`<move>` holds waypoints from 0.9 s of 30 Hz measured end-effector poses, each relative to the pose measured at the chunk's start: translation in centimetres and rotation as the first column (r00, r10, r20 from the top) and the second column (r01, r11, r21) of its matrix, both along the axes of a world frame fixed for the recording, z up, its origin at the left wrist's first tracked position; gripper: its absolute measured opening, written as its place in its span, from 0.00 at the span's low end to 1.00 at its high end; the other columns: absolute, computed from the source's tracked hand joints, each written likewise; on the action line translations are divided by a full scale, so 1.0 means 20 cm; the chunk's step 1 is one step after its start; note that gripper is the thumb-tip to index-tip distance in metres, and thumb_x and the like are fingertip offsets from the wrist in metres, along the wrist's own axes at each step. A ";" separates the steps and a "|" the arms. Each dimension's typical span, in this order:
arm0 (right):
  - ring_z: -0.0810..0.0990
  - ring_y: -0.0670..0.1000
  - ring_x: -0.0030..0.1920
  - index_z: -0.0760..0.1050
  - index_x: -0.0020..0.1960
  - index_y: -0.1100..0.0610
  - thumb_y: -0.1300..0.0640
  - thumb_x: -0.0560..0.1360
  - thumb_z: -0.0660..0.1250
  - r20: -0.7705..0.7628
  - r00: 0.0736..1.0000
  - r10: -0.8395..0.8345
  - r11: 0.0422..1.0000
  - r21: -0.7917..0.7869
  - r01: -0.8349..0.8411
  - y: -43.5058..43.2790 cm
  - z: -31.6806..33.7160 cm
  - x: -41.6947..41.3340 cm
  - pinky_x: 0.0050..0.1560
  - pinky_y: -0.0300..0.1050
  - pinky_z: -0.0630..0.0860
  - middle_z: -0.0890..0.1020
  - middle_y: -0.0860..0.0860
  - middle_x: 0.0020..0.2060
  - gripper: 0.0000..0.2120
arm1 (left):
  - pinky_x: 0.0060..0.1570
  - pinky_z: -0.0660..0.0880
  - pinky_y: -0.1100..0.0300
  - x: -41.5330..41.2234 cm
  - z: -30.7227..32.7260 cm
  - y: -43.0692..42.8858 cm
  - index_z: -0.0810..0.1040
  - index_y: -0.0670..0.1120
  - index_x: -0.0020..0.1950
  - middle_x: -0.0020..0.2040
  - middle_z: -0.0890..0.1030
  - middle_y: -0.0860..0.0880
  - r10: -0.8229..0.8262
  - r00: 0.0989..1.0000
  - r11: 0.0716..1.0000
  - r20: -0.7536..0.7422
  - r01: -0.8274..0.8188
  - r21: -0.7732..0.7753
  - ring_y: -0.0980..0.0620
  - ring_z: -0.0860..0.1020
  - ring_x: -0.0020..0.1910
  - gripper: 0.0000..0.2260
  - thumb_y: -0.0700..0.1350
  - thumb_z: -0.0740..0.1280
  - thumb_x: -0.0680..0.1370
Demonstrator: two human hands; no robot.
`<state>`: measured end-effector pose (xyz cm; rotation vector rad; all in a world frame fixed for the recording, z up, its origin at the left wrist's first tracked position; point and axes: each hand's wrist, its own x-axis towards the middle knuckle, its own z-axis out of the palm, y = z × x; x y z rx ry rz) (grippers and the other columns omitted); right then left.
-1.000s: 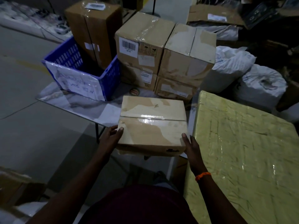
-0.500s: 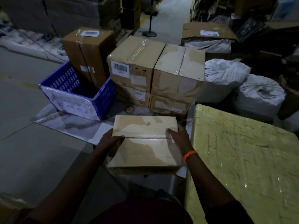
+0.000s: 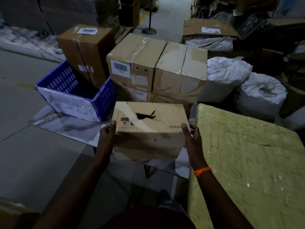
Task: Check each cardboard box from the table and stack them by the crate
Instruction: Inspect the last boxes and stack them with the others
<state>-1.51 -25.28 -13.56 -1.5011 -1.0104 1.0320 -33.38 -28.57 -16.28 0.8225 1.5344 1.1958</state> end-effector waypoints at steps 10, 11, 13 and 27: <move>0.81 0.43 0.51 0.72 0.63 0.44 0.49 0.77 0.74 0.112 0.993 -0.022 0.999 0.031 0.019 -0.23 -0.12 -0.02 0.46 0.32 0.78 0.80 0.50 0.60 0.18 | 0.60 0.79 0.44 0.05 -0.05 -0.17 0.68 0.55 0.70 0.64 0.80 0.47 0.031 0.999 0.999 -0.016 -0.031 -0.019 0.49 0.81 0.60 0.35 0.70 0.72 0.69; 0.81 0.42 0.50 0.71 0.61 0.42 0.49 0.77 0.74 0.103 0.994 -0.023 0.999 0.035 0.020 -0.22 -0.11 -0.02 0.45 0.32 0.78 0.81 0.50 0.59 0.17 | 0.60 0.80 0.44 0.06 -0.05 -0.16 0.68 0.55 0.69 0.64 0.79 0.47 0.033 0.999 0.999 -0.019 -0.033 -0.026 0.49 0.81 0.60 0.35 0.70 0.72 0.68; 0.82 0.41 0.49 0.72 0.61 0.41 0.49 0.77 0.74 0.073 0.997 -0.034 0.999 0.037 0.032 -0.20 -0.11 -0.04 0.45 0.32 0.78 0.82 0.51 0.58 0.16 | 0.60 0.80 0.44 0.06 -0.04 -0.14 0.69 0.55 0.68 0.64 0.79 0.47 0.038 0.999 0.999 -0.038 -0.040 -0.035 0.49 0.81 0.60 0.37 0.73 0.72 0.66; 0.71 0.62 0.72 0.74 0.72 0.62 0.55 0.80 0.63 0.780 0.624 0.058 0.930 0.185 -0.317 0.00 0.00 -0.15 0.68 0.57 0.73 0.73 0.62 0.71 0.22 | 0.75 0.59 0.36 0.08 0.16 0.09 0.64 0.49 0.80 0.80 0.65 0.46 -0.107 0.463 0.879 -0.880 0.458 0.134 0.44 0.57 0.81 0.26 0.48 0.61 0.81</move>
